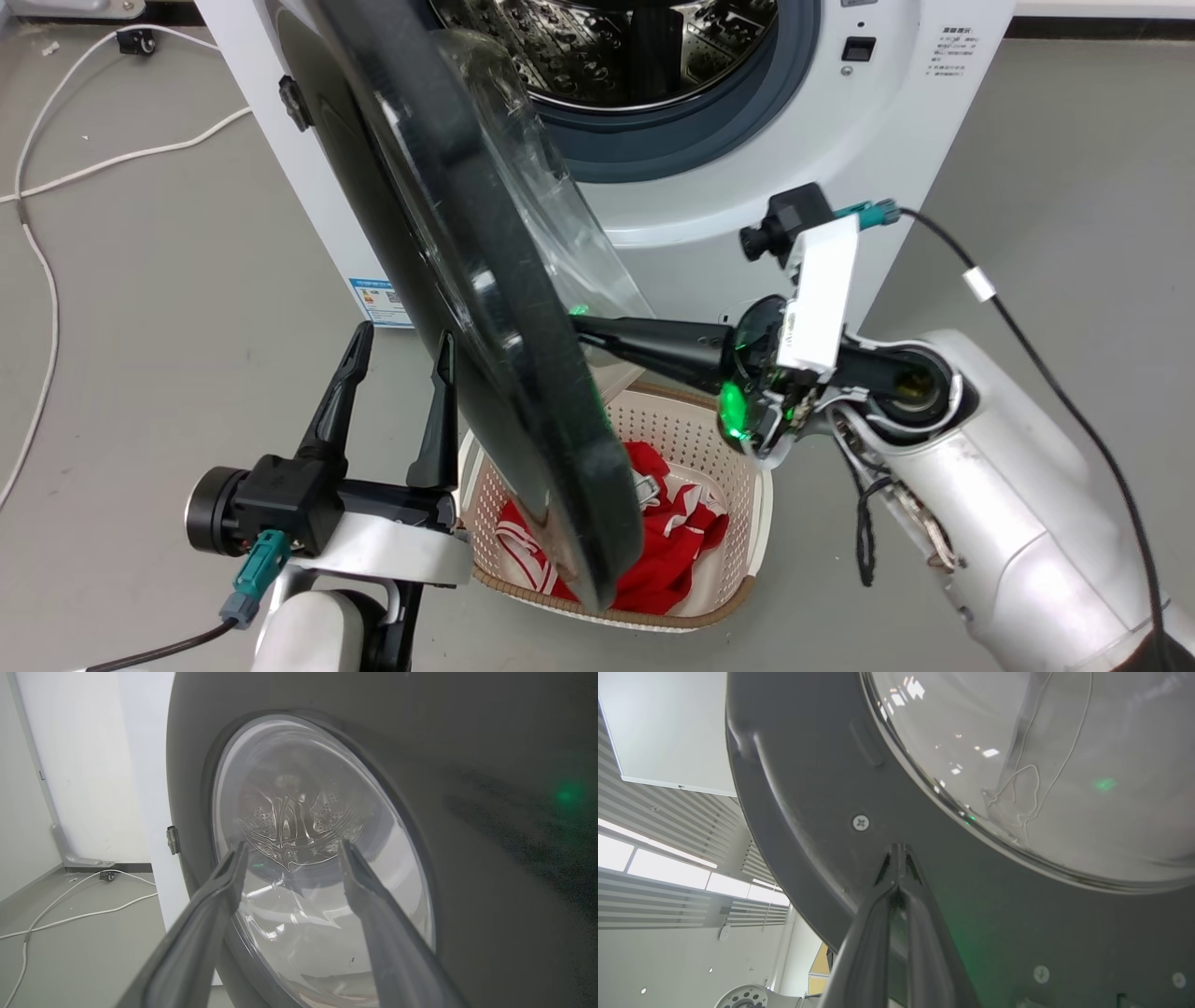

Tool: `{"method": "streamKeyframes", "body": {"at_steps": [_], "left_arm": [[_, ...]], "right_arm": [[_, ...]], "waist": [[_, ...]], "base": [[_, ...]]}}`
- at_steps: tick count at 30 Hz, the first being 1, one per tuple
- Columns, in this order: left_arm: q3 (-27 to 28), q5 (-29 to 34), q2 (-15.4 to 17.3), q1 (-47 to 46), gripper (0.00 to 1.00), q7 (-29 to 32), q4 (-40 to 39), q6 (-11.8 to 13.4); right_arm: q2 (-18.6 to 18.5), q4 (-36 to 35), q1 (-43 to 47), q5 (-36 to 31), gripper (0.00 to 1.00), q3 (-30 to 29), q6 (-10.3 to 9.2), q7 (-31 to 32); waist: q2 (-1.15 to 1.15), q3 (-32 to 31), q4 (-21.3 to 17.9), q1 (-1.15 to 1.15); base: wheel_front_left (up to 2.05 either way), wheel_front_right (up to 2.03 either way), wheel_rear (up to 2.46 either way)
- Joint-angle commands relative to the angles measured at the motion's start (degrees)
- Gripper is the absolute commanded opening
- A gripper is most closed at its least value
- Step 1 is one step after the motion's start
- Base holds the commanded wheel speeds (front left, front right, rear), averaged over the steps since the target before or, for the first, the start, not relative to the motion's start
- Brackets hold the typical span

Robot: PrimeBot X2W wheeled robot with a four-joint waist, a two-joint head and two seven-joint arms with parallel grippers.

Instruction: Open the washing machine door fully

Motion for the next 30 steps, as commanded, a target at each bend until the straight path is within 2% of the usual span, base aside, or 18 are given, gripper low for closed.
{"method": "streamKeyframes", "body": {"at_steps": [1,7,11,12,13,14,21,24,25,30], "left_arm": [[-0.29,-0.09,0.05,0.7,1.0,-0.14,0.12,0.05],[-1.05,-0.57,0.05,1.01,1.0,-0.14,0.77,0.25],[-1.11,-0.69,0.05,1.35,1.0,-0.14,1.16,0.42],[-1.04,-0.7,0.06,1.5,1.0,-0.14,1.18,0.5],[-0.97,-0.63,0.06,1.8,1.0,-0.14,1.19,0.56],[-0.89,-0.62,0.04,2.04,1.0,-0.14,1.16,0.52],[0.28,-0.51,0.04,3.66,1.0,-0.14,1.5,1.03],[0.88,-0.73,0.06,4.15,1.0,-0.14,1.61,1.15],[1.08,-0.73,0.05,4.79,1.0,-0.14,1.67,1.32],[1.75,-0.65,0.05,5.92,1.0,-0.14,1.81,1.52]], "right_arm": [[1.07,-0.58,1.14,-0.37,0.0,0.51,0.01,-0.59],[2.23,-1.75,2.71,-1.45,0.0,-0.23,0.01,-4.11],[2.41,-3.79,5.43,-2.96,0.0,-4.1,0.01,-11.34],[2.43,-4.5,6.53,-3.38,0.03,-5.38,0.01,-13.39],[2.46,-5.5,7.87,-3.58,0.4,-6.73,0.01,-15.31],[2.43,-6.73,9.1,-4.1,1.0,-7.94,0.01,-17.05],[1.14,-14.38,20.82,-8.79,1.0,-17.26,0.01,-31.62],[0.64,-16.6,25.8,-12.0,1.0,-20.29,0.02,-38.45],[-0.08,-17.86,28.95,-14.82,1.0,-21.56,0.01,-42.46],[-1.35,-19.8,35.77,-22.27,1.0,-22.71,0.01,-51.15]], "waist": [[0.0,-0.2,0.17,0.01],[0.0,-0.97,0.55,0.01],[0.0,-1.69,0.32,0.01],[0.0,-1.85,0.15,0.01],[0.0,-1.97,-0.05,0.01],[0.0,-2.04,-0.24,0.01],[0.0,-3.05,-1.69,0.01],[0.0,-3.73,-2.15,0.01],[0.0,-4.21,-2.42,0.01],[0.0,-5.46,-2.98,0.01]], "base": [[0.0,0.0,0.0],[0.0,0.0,0.0],[0.0,0.0,0.0],[0.0,0.0,0.0],[0.0,0.0,0.0],[0.0,0.0,0.0],[0.0,0.0,0.0],[0.0,0.0,0.0],[0.0,0.0,0.0],[0.0,0.0,0.0]]}}
